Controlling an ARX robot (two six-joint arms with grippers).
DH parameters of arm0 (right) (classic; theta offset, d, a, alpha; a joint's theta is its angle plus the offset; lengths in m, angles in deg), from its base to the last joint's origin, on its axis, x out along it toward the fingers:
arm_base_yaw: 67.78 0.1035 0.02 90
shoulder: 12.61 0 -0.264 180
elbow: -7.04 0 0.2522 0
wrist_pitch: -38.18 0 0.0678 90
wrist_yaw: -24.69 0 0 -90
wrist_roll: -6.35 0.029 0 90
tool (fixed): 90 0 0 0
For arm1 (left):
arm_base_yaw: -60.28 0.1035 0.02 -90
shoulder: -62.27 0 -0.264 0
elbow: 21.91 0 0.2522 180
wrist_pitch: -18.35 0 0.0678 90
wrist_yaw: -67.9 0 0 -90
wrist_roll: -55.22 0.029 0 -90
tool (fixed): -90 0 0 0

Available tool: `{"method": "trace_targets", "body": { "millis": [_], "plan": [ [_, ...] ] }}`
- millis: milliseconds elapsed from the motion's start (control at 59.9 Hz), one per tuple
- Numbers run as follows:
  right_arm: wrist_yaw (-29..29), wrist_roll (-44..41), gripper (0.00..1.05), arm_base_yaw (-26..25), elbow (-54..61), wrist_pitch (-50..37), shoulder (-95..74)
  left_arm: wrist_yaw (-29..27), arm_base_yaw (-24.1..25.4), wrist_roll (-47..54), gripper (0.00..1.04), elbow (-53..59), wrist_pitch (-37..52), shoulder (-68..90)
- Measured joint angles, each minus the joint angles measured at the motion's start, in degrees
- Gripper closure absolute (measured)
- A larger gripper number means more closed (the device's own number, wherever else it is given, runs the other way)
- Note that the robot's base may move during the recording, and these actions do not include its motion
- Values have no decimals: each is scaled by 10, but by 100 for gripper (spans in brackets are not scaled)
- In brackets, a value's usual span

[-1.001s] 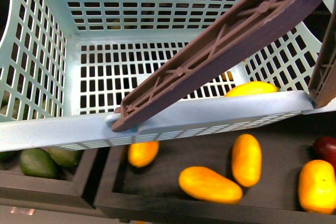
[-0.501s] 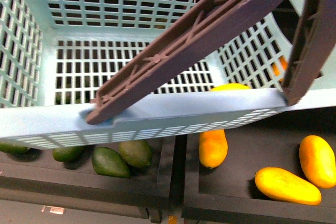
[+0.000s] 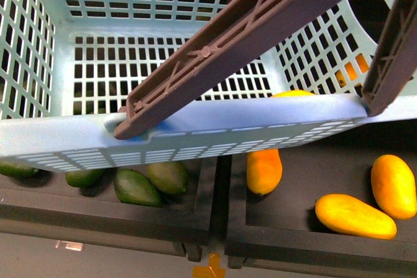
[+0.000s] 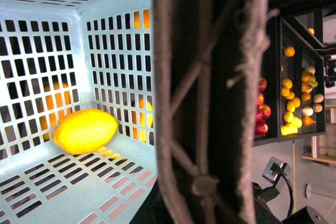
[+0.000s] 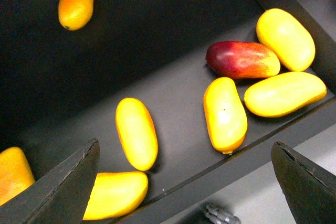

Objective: Pick lemon and mango into basket

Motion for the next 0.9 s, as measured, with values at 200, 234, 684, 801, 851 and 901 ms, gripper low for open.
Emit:
{"method": "trace_targets", "body": {
  "millis": [200, 234, 684, 801, 851, 901],
  "plan": [
    [48, -64, 9, -6, -34, -125, -202, 1, 0, 4, 100, 0, 0, 0],
    [48, -77, 9, -6, -44, -141, -236, 3, 0, 3, 100, 0, 0, 0],
    [45, -154, 9, 14, -162, -179, -500, 3, 0, 2, 100, 0, 0, 0],
    [46, -153, 9, 36, -191, -167, -530, 2, 0, 3, 100, 0, 0, 0],
    [45, -151, 9, 44, -202, -162, -542, 3, 0, 3, 100, 0, 0, 0],
    [45, -150, 9, 50, -212, -158, -551, 4, 0, 3, 100, 0, 0, 0]
  ]
}}
